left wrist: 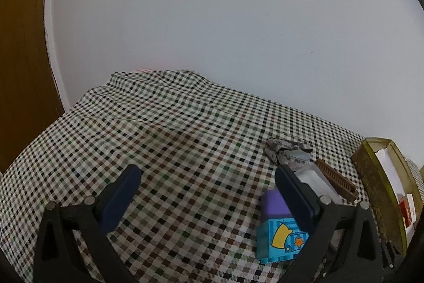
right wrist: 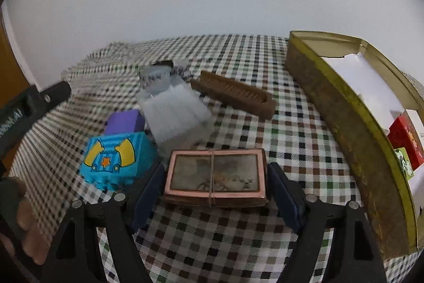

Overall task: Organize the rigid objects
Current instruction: 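Withdraw both tools from the tray toward the remaining items, then grasp the copper-framed tin with the right tool while the left tool grasps the blue block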

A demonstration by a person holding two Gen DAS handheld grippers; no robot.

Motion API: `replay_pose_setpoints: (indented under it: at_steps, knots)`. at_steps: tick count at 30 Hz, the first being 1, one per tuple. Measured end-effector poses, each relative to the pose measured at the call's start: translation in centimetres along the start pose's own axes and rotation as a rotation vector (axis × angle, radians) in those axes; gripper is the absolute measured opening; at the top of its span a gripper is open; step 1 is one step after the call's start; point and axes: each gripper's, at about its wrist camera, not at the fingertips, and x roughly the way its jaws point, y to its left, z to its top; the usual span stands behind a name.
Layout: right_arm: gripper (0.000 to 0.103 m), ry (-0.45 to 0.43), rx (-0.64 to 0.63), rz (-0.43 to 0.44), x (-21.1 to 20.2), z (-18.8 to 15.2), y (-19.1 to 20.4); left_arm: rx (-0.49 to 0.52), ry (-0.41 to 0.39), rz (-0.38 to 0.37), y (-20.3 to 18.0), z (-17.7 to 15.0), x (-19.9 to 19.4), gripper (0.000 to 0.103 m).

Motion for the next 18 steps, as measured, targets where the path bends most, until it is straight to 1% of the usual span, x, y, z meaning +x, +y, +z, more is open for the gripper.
replay_pose_setpoints:
  at_steps: [2, 6, 8, 11, 13, 14, 16, 18]
  knots:
    - [0.079, 0.0, -0.007, 0.005, 0.0, 0.0, -0.2, 0.01, 0.005, 0.004, -0.1, -0.1, 0.1, 0.102]
    - [0.079, 0.003, -0.05, 0.038, -0.4, -0.5, -0.9, 0.029, 0.026, -0.007, -0.3, -0.3, 0.5, 0.102]
    - [0.079, -0.004, -0.051, 0.07, -0.9, -0.7, -1.7, 0.038, 0.041, -0.043, -0.5, -0.4, 0.5, 0.102]
    - [0.079, -0.059, -0.016, 0.135, -1.9, -0.4, -2.9, 0.053, 0.049, -0.133, -1.1, -0.5, 0.3, 0.102]
    - [0.079, -0.125, -0.022, 0.142, -3.3, -0.7, -3.7, 0.086, 0.053, -0.184, -1.9, -0.7, 0.2, 0.102]
    - [0.079, -0.161, -0.025, 0.14, -4.1, -0.8, -4.1, 0.119, 0.057, -0.209, -2.6, -1.0, 0.0, 0.102]
    - [0.079, -0.212, -0.023, 0.124, -5.1, -1.2, -4.6, 0.181, 0.061, -0.229, -3.7, -1.6, -0.2, 0.102]
    - [0.079, -0.251, -0.025, 0.097, -5.9, -1.4, -5.1, 0.251, 0.07, -0.229, -5.0, -2.3, -0.2, 0.102]
